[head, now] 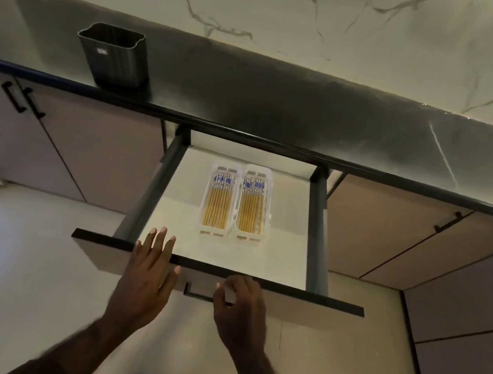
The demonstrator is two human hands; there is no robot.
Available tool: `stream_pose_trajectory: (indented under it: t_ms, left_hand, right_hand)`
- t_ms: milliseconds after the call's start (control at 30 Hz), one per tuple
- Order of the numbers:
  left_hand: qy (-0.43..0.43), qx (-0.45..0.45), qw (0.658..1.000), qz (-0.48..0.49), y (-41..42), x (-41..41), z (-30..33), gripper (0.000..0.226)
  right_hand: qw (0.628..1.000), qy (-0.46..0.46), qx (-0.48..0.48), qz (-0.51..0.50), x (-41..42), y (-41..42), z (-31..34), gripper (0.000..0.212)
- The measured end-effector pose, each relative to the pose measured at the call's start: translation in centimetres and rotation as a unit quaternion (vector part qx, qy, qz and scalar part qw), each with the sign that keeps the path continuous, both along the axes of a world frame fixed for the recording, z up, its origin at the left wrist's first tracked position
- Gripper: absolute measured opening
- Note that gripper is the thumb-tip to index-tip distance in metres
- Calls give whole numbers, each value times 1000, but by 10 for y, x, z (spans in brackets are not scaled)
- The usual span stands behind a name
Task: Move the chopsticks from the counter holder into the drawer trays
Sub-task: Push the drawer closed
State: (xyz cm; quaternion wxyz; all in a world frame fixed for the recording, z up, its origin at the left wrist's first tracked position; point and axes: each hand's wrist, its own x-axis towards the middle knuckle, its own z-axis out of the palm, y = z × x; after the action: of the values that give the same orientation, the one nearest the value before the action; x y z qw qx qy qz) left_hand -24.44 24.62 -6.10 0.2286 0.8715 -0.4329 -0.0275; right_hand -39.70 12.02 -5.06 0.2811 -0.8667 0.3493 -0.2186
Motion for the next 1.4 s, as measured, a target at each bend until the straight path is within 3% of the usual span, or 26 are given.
stream_pose_trajectory:
  t_ms: [300,400,533,800,1400]
  left_hand:
    - [-8,64,998,-1,47,8,-53,67]
    - [-18,68,998,-3,53,20,-68,69]
    - [-42,59,997,-24,58,31,-83,72]
    - [-62,45,997,-27,44,38,-77,71]
    - [-72,103,992,17,-50,88,-56,75]
  right_hand:
    - [992,122,0,25,3,22,-62,30]
    - [988,156,15,13,6,22,-77,35]
    - [983,182,-34,-1,13,26,-96,27]
    - [967,256,-13,4,24,17,-101,43]
    - [959,280,46,18,91,-67,-90,34]
